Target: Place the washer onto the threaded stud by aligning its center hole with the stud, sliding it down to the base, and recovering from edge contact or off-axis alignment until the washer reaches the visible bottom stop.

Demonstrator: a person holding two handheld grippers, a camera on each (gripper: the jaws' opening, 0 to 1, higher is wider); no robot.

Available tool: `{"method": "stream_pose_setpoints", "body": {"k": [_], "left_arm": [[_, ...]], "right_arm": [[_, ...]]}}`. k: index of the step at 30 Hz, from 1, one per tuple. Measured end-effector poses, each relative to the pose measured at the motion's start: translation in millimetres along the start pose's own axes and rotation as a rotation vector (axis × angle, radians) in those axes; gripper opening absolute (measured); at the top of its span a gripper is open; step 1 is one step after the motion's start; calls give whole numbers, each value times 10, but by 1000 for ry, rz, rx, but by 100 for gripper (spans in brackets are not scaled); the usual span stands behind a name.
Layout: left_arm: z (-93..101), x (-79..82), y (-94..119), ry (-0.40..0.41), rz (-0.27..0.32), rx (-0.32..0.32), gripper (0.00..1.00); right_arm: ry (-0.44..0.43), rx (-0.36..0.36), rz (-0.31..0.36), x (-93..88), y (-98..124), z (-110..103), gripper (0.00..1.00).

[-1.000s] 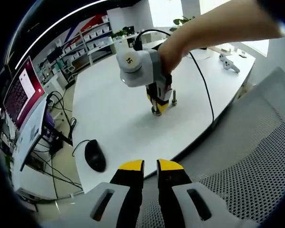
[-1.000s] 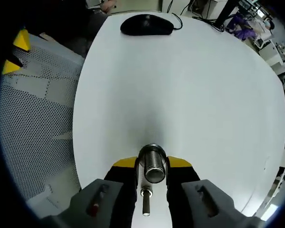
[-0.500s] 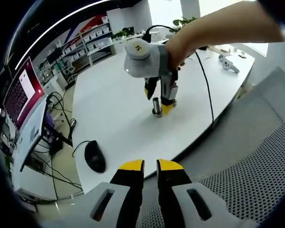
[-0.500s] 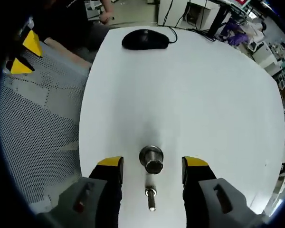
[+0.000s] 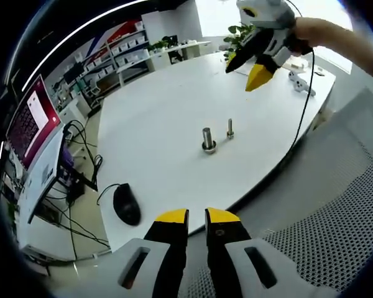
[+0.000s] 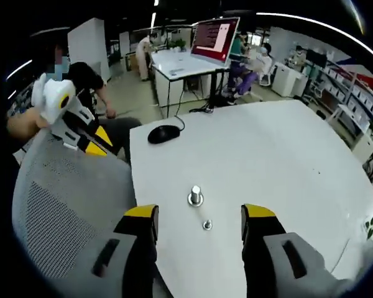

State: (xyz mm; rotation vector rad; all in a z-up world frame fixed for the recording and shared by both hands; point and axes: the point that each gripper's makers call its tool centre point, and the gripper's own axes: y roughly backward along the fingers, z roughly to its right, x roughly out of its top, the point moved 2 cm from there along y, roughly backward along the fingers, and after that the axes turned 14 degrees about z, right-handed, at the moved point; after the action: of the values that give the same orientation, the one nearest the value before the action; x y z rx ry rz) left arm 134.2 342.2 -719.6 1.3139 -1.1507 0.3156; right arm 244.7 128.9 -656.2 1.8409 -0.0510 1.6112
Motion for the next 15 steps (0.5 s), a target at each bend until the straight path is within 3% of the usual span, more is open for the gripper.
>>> {"method": "stream_pose_setpoints", "body": {"k": [5, 7, 12, 15], "left_arm": [[-29, 8, 7, 6, 8, 21, 9], [-41, 19, 12, 7, 16, 31, 9], [-94, 71, 45, 27, 61, 70, 9], [-91, 69, 33, 30, 56, 65, 9]], "right_arm": [[-156, -89, 163, -28, 464, 39, 62], [-169, -107, 215, -111, 658, -4, 63], [-157, -160, 261, -289, 987, -126, 65], [-180, -181, 284, -382, 1105, -145, 66]]}}
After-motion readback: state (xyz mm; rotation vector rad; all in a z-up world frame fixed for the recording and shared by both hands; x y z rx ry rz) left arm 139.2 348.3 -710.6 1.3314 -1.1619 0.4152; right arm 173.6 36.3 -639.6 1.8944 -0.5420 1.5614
